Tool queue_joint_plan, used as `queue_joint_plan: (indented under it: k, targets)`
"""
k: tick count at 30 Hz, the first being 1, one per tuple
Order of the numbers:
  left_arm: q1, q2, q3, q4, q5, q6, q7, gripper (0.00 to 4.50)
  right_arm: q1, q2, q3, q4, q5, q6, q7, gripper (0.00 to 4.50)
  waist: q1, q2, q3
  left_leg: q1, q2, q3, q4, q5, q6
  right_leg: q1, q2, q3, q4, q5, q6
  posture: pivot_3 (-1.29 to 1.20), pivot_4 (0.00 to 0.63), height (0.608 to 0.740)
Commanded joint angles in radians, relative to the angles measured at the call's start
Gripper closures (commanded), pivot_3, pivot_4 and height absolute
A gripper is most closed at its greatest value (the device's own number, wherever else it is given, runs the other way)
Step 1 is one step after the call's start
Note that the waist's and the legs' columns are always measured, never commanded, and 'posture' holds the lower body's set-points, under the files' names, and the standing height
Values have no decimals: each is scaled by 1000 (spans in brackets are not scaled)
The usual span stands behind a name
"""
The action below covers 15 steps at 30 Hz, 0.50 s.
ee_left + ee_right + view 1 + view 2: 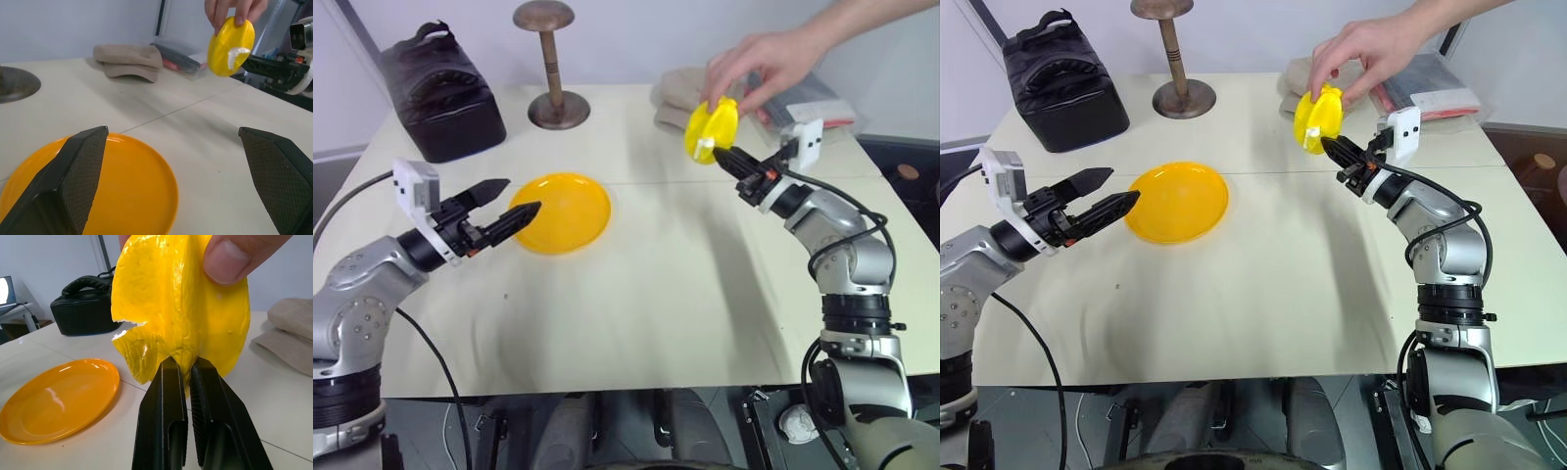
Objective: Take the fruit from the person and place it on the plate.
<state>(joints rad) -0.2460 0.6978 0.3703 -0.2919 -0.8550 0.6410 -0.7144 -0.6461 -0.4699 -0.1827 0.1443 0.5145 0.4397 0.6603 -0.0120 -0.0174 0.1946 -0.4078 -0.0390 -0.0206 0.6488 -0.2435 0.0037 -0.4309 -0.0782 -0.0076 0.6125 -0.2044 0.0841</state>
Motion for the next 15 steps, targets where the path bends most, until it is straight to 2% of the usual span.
queue_joint_plan:
  k: [1,8,12,15]
  targets:
    - [-1,6,32,-36,-10,-14,4,0,-25,1,-10,-21,2,-17,9,4492,0,0,0,0,0,0,0,0,0,0,0,0,0,0,0,0,150,740]
    - [-1,11,35,-35,-12,-12,0,0,-15,1,21,-67,14,20,38,4492,-1,0,0,0,0,0,0,0,0,0,0,0,0,0,0,0,150,740]
    - [23,40,68,-36,-18,0,-10,0,-19,70,79,-127,36,58,35,4492,-5,0,0,0,1,0,-1,0,0,-1,1,0,0,0,0,0,150,740]
    - [102,70,119,-38,-6,4,-26,0,-31,156,151,-124,16,51,35,4492,-12,0,0,0,1,0,-2,0,0,-2,1,1,1,0,0,0,150,740]
